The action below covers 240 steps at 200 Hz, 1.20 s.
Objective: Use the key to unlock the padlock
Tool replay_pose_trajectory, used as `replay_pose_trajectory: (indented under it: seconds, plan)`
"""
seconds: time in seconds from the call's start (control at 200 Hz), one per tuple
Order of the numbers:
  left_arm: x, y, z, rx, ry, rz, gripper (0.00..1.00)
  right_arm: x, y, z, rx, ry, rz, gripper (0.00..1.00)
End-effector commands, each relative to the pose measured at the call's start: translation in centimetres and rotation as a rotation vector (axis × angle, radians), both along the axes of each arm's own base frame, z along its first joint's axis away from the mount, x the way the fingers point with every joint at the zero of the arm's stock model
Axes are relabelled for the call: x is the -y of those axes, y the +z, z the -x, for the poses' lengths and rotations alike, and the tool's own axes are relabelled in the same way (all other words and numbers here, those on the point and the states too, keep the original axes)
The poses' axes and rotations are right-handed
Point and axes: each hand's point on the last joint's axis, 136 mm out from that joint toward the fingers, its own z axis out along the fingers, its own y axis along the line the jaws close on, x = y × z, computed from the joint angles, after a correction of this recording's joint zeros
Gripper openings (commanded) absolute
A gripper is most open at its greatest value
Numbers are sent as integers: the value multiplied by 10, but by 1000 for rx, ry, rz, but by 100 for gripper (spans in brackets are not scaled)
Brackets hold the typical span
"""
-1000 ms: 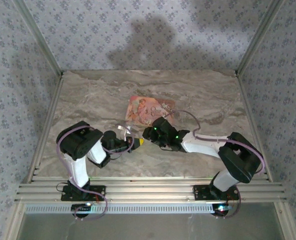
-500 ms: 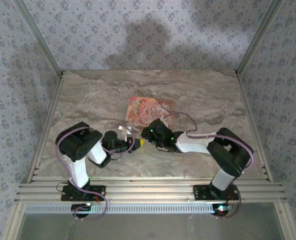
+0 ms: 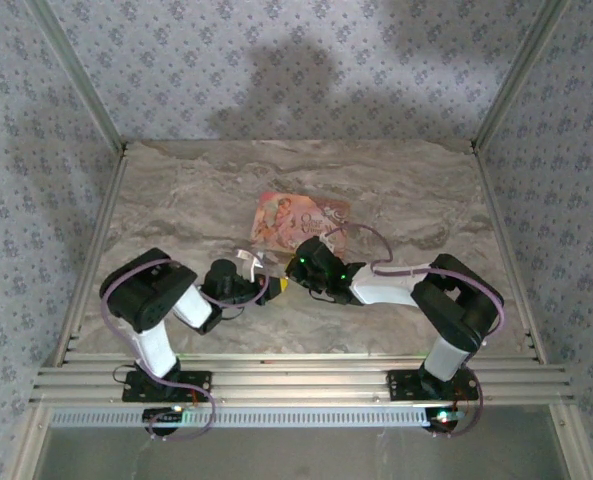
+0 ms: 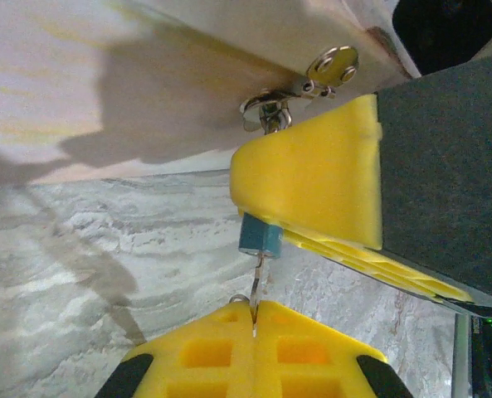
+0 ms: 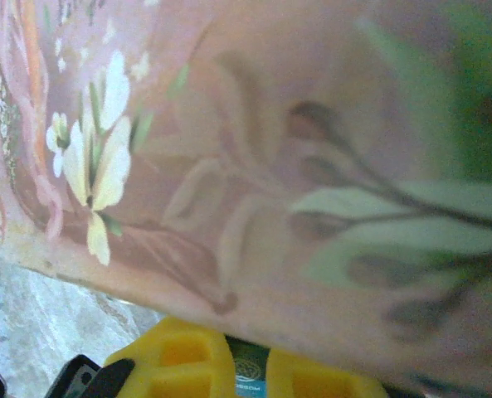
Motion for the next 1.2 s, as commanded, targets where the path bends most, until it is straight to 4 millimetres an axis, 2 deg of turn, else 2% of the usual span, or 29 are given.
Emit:
replay_pose_trajectory:
  seconds: [0.0,0.105,0.195,0.375,0.665,0.864,1.194]
  plan:
    - [4,14,8,39,-53,-15,14,2,-8,2,-19,-5,14,0]
    - [-2,19,9,37,-43,-74,31,2,-5,3,-20,-12,-17,0]
    - [-12,22,9,4,-20,-123,37,1,0,3,-23,-14,-46,0]
    - [-27,37,11,-89,6,-17,40,0,10,2,-25,-17,-117,0]
    - [-16,47,3,-221,2,170,40,1,9,4,-17,-21,-159,0]
    - [-17,33,-8,-296,79,234,40,0,5,4,-19,-38,-209,0]
    - [-16,24,-19,-358,136,319,39,-3,0,3,-31,-41,-233,0]
